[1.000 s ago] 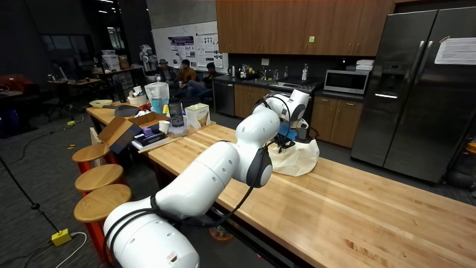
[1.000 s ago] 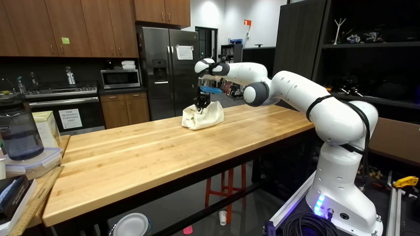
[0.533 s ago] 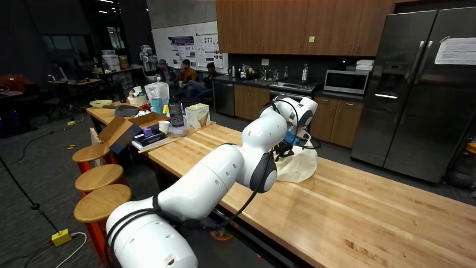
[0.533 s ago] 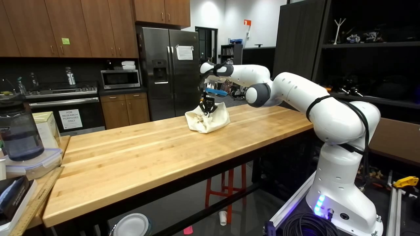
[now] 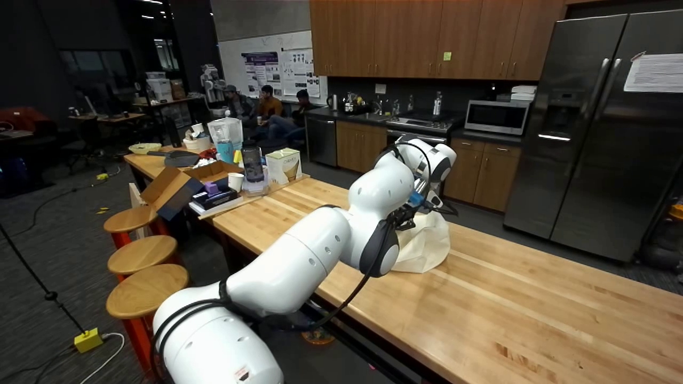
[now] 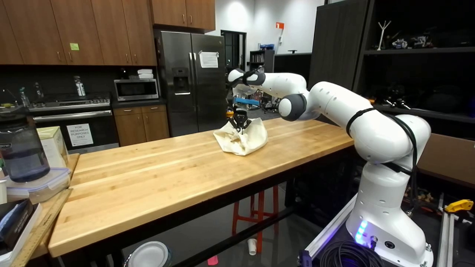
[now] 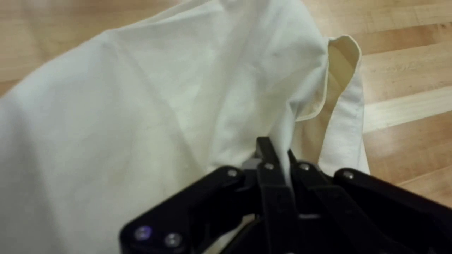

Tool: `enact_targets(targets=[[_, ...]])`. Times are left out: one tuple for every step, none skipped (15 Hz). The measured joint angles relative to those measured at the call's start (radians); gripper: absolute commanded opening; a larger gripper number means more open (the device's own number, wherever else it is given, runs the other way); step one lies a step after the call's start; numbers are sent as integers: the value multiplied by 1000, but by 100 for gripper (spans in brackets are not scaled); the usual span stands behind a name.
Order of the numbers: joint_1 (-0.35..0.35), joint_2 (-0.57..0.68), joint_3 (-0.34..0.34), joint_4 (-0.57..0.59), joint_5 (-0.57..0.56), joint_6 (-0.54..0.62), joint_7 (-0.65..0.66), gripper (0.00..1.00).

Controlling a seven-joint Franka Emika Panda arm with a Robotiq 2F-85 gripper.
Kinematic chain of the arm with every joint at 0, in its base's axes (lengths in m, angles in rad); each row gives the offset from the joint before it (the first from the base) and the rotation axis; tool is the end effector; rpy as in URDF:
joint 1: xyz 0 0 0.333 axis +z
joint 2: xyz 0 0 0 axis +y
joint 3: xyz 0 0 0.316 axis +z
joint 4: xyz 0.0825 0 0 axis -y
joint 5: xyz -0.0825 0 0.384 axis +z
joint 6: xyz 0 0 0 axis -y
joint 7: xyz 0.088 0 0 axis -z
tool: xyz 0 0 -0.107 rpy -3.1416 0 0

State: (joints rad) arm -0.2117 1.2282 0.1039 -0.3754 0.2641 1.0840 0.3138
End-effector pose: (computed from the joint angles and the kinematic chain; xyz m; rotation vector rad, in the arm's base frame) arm 0.7306 -0.0914 0.3043 -2.6685 0.5436 0.7539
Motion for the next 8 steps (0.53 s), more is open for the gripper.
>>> enact_targets(targets=[[-1,0,0,-1,4,-31,11,1],[-2,1,0,-1,7,-56,22,1],[-3,2,0,-1,13,-70,34,1],[-3,3,0,-1,18,-68,48,1],[-3,3,0,-1,25,-57,59,1],[-3,4,0,-1,34,-33,71,1],[-3,4,2,-1,43,0,78,1],[-3,4,5,0,47,39,81,1]])
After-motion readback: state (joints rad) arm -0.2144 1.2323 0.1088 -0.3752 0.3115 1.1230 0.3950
